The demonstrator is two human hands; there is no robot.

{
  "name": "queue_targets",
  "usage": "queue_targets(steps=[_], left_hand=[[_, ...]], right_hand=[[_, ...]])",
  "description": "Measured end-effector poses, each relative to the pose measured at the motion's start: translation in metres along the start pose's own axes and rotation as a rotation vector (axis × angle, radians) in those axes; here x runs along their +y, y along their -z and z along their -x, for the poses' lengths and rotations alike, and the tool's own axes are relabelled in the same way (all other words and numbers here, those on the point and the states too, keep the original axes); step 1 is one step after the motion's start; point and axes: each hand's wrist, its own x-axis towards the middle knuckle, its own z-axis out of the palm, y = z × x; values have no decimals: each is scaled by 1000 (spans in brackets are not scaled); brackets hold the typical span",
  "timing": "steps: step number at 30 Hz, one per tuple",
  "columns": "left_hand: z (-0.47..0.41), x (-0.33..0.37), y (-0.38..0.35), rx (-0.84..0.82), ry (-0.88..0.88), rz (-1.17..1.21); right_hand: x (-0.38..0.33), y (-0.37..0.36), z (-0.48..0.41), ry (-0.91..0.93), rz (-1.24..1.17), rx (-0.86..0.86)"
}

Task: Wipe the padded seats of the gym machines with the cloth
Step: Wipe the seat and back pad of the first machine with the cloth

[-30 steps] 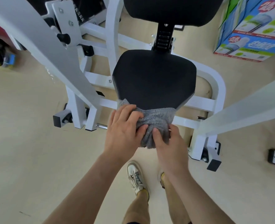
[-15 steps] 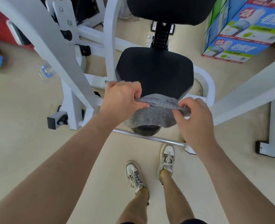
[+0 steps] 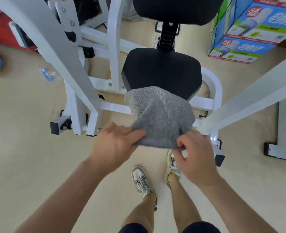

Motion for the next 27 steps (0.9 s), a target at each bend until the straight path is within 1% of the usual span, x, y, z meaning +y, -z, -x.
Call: queue_targets(steps=[2,3,4,5,6,7,8,9,11,12,13,15,17,20,24,27], left_hand=[[25,-3,-11,-192,21,-8],[32,-5,-17,-272,49,-10],[37,-6,-21,-322,93,-1],[39,-6,-24,-324,152,22],[40,-4,-26,-277,238,75],[36,0,-29,-184,350,164],[31,6,-34,-71,480,284],[21,11,-42,28,623,442],[-6,28,-56,138,903,851],[-20,38,-64,189,1009,1027],[-33,45,-71,246,1096,1130],[-52,53,-80,352,1240,1208],[-61,51,-80,385,1301,1211],[-65,38,-78,370,1302,1205],[-75,13,-72,213,1328,1225],[-85,-7,-65,123,1307,1223]], right_hand=[[0,-10,11,-35,73,-185],[-2,-12,14,-64,99,-248],[-3,-12,14,-92,96,-269],[-6,-10,11,-112,75,-243],[-8,-8,6,-109,50,-188],[-11,-5,-1,-87,34,-131],[-14,-4,-10,-47,38,-99],[-16,-4,-19,3,65,-109],[-18,-7,-37,98,165,-224],[-18,-11,-45,124,223,-300],[-18,-16,-51,137,283,-370],[-17,-24,-60,145,399,-451],[-18,-31,-65,153,482,-464],[-24,-39,-76,148,497,-458],[-34,-45,-98,153,470,-475],[-36,-49,-116,166,409,-508]])
